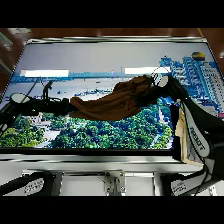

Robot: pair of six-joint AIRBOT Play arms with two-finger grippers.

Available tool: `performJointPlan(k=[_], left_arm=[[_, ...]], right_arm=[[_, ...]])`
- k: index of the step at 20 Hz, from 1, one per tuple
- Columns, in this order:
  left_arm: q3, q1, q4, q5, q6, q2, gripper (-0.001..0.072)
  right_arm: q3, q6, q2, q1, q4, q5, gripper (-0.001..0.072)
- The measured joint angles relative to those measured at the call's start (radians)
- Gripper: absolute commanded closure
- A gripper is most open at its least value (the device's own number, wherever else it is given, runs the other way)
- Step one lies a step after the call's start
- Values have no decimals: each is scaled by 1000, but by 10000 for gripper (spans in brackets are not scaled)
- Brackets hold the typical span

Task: Fold the shirts.

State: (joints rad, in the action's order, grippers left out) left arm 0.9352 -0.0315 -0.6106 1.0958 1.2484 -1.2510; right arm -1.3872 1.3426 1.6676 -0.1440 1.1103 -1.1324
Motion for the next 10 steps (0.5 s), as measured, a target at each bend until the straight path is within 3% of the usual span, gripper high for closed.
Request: performJointPlan(k=[4,10], left_arm=[[267,0,-2,31,-2,117,669],[793,0,-11,2,88,314,670]], right_arm=[[-95,-122,-241,1,60,-2,647],[-421,-166,-605,1,140,36,647]])
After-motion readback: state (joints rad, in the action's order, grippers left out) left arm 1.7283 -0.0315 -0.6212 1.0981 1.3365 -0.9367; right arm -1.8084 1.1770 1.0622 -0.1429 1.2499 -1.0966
